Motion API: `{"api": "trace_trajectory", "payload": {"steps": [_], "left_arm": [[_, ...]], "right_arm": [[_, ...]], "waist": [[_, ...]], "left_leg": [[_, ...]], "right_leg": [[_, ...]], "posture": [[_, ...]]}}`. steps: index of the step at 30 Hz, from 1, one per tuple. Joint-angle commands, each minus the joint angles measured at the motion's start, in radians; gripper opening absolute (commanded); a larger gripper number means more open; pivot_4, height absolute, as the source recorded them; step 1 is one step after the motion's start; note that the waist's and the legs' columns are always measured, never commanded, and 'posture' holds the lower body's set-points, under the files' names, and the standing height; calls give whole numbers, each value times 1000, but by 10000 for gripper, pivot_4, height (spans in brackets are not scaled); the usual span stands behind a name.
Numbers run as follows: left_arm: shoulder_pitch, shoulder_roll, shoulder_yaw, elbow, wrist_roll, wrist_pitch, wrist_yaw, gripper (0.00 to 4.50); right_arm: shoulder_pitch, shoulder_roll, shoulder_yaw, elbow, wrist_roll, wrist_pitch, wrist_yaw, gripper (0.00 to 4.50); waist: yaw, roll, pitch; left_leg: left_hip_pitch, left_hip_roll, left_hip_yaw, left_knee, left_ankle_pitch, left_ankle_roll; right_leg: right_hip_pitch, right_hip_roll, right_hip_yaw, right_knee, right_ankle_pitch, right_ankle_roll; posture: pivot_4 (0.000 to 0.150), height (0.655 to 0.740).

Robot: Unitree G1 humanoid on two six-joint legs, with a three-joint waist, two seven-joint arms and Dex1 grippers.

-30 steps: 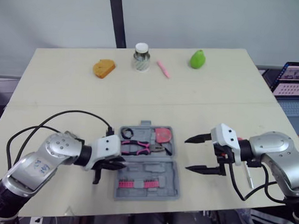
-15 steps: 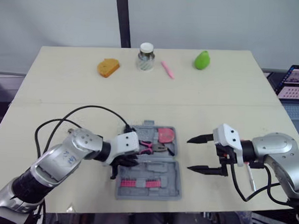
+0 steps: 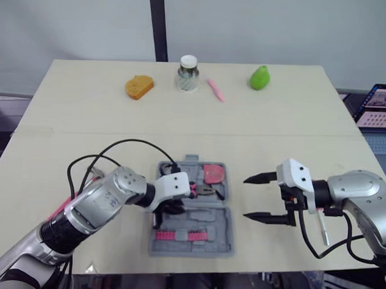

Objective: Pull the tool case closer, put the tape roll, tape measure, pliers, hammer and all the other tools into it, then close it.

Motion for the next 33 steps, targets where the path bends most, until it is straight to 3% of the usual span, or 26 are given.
{"api": "trace_trajectory", "payload": {"steps": [1, 33], "left_arm": [[-15, -11, -3, 5, 15, -9, 1, 817], [3, -47, -33, 23, 48, -56, -29, 817]], "right_arm": [[-2, -19, -45, -23, 16, -1, -11, 45000], [15, -19, -65, -21, 18, -1, -13, 45000]], "waist": [[0, 0, 0], [0, 0, 0]], "left_leg": [[0, 0, 0, 1, 0, 0], [-2, 2, -2, 5, 0, 1]], "right_leg": [[0, 0, 0, 1, 0, 0], [0, -2, 0, 4, 0, 0]], "posture": [[1500, 7400], [1500, 7400]]}}
